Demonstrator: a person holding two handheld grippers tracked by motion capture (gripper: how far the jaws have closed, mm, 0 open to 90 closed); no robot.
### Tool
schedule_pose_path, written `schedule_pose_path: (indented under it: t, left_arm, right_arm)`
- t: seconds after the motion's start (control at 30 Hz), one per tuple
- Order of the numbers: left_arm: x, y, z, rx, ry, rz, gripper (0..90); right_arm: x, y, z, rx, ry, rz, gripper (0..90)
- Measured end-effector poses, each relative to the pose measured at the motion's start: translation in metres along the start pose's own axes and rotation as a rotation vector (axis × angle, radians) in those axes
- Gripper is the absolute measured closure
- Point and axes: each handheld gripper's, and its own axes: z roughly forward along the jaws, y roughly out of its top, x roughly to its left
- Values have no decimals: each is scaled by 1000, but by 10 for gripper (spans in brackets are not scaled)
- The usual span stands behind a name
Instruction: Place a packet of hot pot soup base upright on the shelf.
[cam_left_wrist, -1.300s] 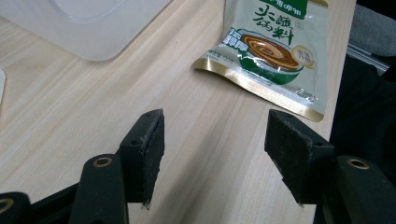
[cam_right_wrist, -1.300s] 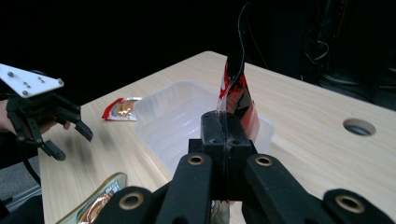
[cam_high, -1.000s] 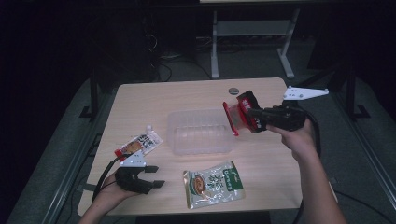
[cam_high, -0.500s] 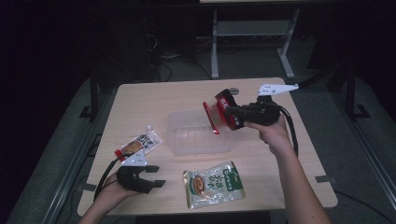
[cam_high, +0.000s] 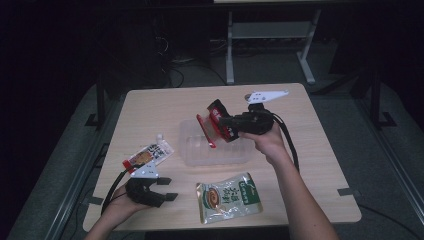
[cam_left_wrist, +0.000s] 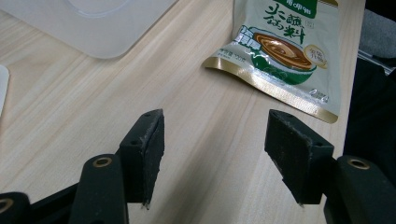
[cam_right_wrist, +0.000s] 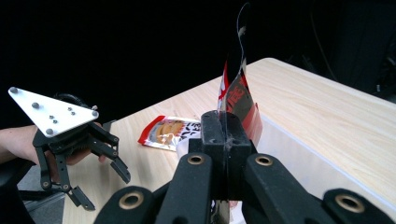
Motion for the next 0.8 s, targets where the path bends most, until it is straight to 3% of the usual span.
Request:
schedule_pose_path:
  t: [0.33,0.8]
  left_arm:
    - [0,0,0,0,-4,1,375]
    - [-1,0,2,6,-15,-2,375]
  right_arm:
    - [4,-4,26,23,30,11,900]
    - [4,-14,40,72,9,16,900]
